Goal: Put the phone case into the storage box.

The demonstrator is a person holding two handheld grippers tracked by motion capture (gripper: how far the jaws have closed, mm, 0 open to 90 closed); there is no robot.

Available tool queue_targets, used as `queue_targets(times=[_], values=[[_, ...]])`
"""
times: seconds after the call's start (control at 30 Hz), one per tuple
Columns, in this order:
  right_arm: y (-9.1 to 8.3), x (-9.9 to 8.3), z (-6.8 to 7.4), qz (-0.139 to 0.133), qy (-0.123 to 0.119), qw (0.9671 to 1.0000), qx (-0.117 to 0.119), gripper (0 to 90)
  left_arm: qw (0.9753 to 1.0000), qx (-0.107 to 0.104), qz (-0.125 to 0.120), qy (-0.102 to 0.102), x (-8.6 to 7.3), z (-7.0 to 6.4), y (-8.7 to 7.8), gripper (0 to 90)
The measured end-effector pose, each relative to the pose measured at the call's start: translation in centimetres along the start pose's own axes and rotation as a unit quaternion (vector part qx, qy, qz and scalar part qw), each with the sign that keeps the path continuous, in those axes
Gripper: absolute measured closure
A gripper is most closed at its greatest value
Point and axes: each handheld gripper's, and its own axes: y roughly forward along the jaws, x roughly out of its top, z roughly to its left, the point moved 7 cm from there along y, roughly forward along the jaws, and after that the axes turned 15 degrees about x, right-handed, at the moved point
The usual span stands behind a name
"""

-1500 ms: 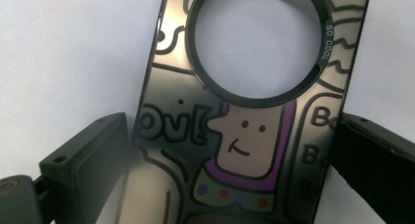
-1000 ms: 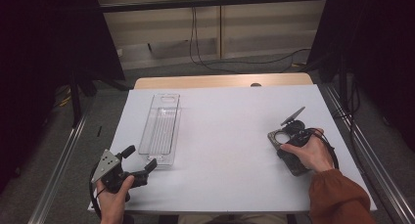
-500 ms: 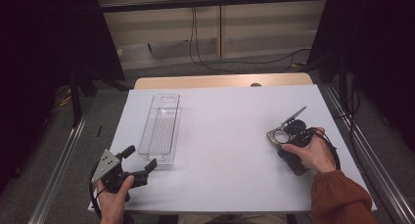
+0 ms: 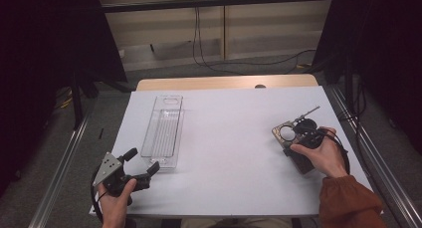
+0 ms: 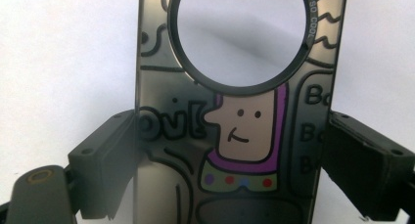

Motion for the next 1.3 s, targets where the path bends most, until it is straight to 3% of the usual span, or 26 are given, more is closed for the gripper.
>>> queue_targets(times=[0.27, 0.57, 0.87, 1.03, 1.3], values=[[-1.0, 0.5, 0.2, -0.044, -0.002, 0.9990, -0.002, 11.6, 1.0000, -0.002, -0.001, -0.001, 0.0, 0.0, 0.0, 3.3], [-2.4, 1.4, 0.5, -0.117, -0.024, 0.9928, -0.007, 11.7, 1.0000, -0.002, -0.001, 0.000, 0.0, -0.1, 0.0, 3.3], [-2.5, 1.8, 0.9, -0.143, -0.048, 0.9886, -0.003, 11.7, 1.0000, -0.002, -0.001, -0.001, 0.0, -0.1, 0.0, 3.3], [-2.7, 2.2, 1.1, -0.167, -0.070, 0.9835, -0.001, 11.7, 1.0000, -0.001, 0.000, -0.001, 0.0, 0.0, 0.0, 3.3], [-3.1, 2.6, 1.6, -0.207, -0.080, 0.9749, 0.011, 11.7, 1.0000, -0.004, -0.003, -0.004, 0.1, -0.1, 0.1, 3.3]])
